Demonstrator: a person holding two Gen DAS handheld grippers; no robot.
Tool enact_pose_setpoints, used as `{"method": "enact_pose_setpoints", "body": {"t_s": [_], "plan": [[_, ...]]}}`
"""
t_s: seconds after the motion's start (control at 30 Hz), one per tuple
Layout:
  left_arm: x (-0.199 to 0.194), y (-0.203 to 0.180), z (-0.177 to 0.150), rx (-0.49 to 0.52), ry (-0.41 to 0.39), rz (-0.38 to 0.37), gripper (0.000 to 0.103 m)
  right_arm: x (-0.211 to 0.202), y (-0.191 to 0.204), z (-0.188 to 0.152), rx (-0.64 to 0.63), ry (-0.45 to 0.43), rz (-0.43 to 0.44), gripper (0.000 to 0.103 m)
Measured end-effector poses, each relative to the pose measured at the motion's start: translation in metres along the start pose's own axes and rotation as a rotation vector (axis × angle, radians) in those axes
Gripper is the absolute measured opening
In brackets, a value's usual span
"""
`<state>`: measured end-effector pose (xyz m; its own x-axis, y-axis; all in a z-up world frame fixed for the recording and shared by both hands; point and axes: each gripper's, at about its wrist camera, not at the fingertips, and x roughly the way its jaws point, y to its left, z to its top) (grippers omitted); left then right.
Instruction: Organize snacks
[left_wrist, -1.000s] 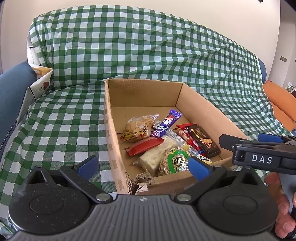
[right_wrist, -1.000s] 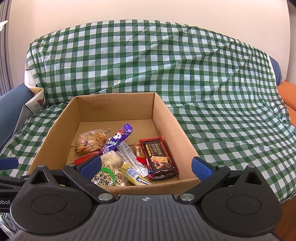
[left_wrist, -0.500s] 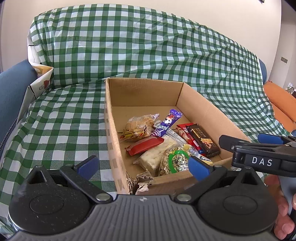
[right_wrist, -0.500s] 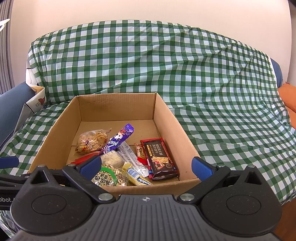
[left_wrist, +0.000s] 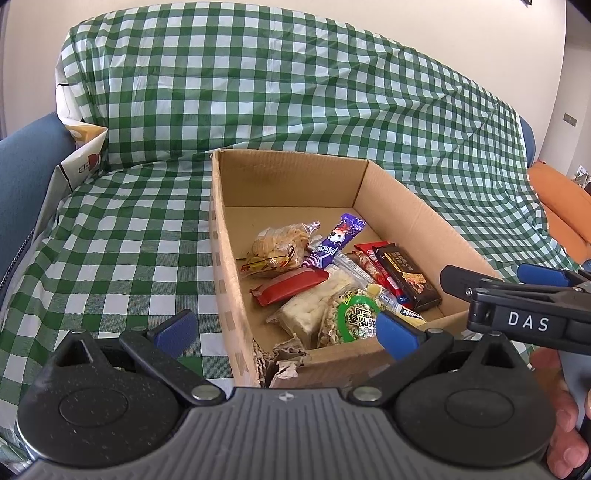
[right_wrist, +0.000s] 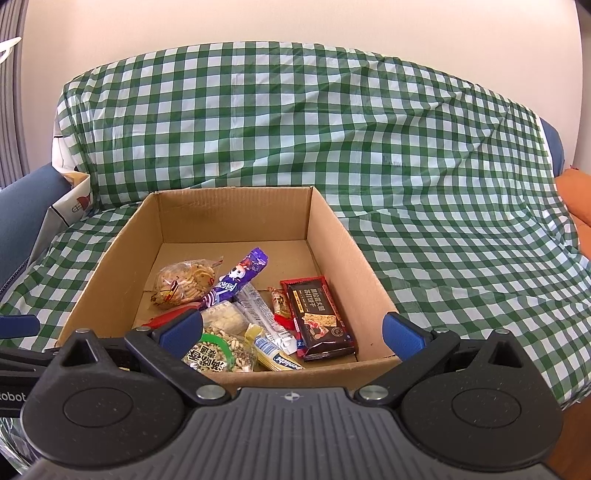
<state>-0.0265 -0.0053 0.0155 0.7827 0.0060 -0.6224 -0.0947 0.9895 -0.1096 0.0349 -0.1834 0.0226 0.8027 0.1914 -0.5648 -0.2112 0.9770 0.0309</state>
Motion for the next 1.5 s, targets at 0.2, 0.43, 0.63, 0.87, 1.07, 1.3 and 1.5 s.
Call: {"method": "enact_pose_setpoints", "body": {"t_s": [0.2, 0.43, 0.63, 0.87, 1.07, 1.3, 1.5], "plan": [[0.0002, 0.0005, 0.0001, -0.003, 0.004, -0.002, 0.103, 0.0005, 0.0000, -0.0004, -0.007, -0.001, 0.003, 0.102], [0.0011, -0.0005, -0.0019, -0.005, 0.008, 0.002, 0.103, 0.0010, -0.0008, -0.0002, -0.005, 0.002, 0.004, 0.102], [0.0012, -0.0009, -0.0030, -0.007, 0.013, -0.001, 0.103, 0.0032, -0.0017, 0.0002, -0.011, 0.005, 0.009, 0.102], [0.0015, -0.0016, -0.0038, -0.004, 0.016, 0.000, 0.103, 0.0039, -0.0013, 0.0002, -0.008, 0.008, 0.008, 0.102], [0.0017, -0.0013, -0.0036, -0.004, 0.015, -0.002, 0.103, 0.0042, -0.0008, 0.0005, -0.005, 0.009, 0.008, 0.102], [0.0015, -0.0015, -0.0020, -0.010, 0.009, -0.010, 0.103, 0.0040, -0.0032, 0.0010, -0.001, 0.009, 0.004, 0.102], [0.0005, -0.0043, -0.0010, -0.002, -0.012, -0.023, 0.103, 0.0035, -0.0047, 0.0019, -0.014, 0.003, -0.001, 0.102]]}}
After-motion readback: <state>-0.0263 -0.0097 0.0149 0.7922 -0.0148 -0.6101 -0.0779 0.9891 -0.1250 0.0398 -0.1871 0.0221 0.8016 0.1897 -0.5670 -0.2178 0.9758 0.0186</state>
